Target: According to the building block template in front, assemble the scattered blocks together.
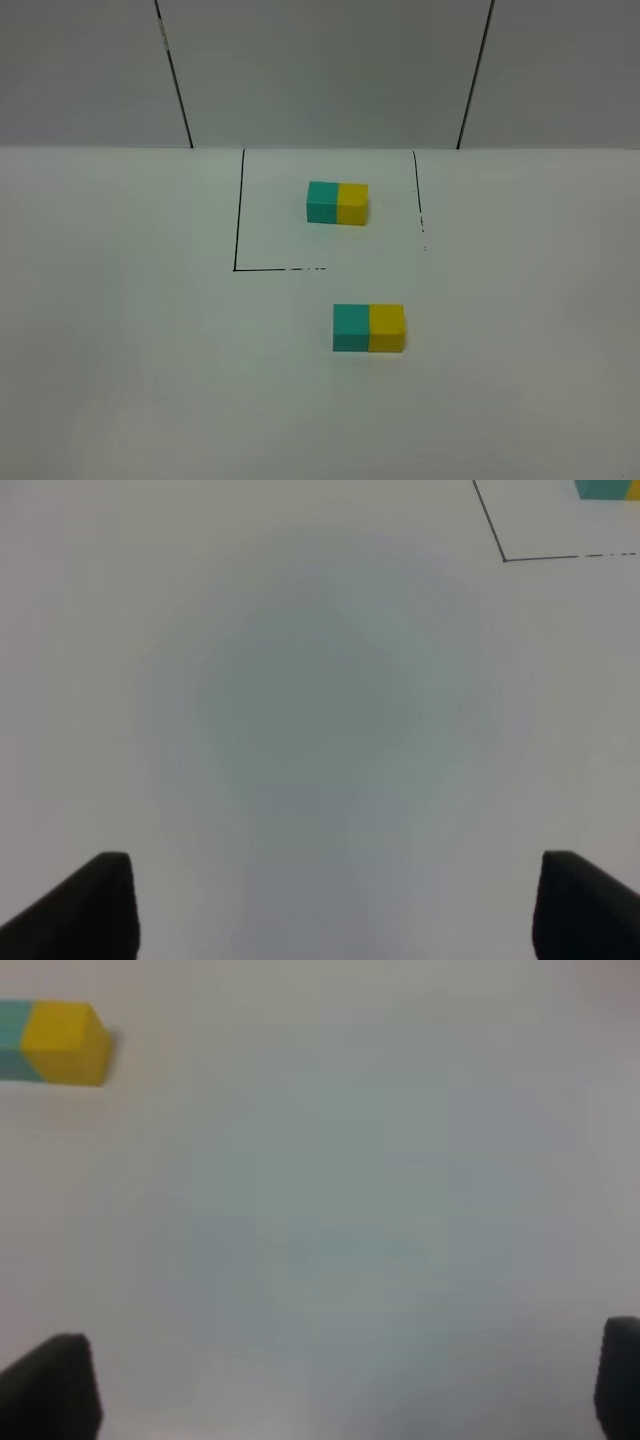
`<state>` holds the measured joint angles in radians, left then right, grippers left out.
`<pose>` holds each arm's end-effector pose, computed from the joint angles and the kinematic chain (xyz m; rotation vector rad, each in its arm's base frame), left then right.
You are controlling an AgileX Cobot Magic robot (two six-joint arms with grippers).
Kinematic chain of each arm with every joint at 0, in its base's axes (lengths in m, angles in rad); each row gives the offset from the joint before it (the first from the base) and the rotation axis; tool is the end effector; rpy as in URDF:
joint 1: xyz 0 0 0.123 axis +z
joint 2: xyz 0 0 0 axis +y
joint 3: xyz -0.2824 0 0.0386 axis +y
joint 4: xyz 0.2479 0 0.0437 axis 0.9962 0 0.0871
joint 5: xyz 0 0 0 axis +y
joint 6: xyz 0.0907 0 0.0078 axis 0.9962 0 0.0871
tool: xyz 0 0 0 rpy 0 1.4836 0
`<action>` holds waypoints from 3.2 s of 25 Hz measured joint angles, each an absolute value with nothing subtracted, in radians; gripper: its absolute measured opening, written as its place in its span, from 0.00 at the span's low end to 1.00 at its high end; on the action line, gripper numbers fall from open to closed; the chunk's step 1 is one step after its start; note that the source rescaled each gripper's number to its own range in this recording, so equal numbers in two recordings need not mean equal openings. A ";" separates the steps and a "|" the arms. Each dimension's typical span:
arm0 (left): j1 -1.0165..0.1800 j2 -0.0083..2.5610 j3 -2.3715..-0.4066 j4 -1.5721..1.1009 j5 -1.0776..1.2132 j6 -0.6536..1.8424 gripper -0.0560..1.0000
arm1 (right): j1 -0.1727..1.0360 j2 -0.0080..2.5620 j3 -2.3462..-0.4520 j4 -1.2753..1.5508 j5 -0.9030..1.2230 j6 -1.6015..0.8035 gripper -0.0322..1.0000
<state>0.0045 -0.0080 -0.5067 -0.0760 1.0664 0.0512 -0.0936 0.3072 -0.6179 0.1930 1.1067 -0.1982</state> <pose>-0.0072 -0.0061 0.2787 0.0519 2.0328 -0.0558 0.0349 0.0124 0.3046 -0.1102 2.2584 0.0871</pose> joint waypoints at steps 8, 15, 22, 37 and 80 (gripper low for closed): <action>0.005 -0.008 -0.507 -0.076 1.066 0.051 0.87 | -0.042 0.114 -0.553 0.216 1.098 -0.228 1.00; 0.005 -0.008 -0.507 -0.076 1.066 0.051 0.87 | -0.035 0.029 -0.520 0.217 1.099 -0.236 1.00; 0.005 -0.008 -0.507 -0.076 1.066 0.051 0.87 | 0.003 0.028 -0.519 0.213 1.099 -0.238 1.00; 0.005 -0.008 -0.507 -0.076 1.066 0.051 0.87 | 0.003 -0.007 -0.503 0.210 1.075 -0.234 1.00; 0.005 -0.008 -0.507 -0.076 1.066 0.051 0.87 | 0.003 -0.007 -0.501 0.153 1.064 -0.103 1.00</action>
<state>0.0045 -0.0080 -0.5067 -0.0760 1.0664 0.0512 0.0029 -0.0072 -0.5011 0.1526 1.0642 -0.1031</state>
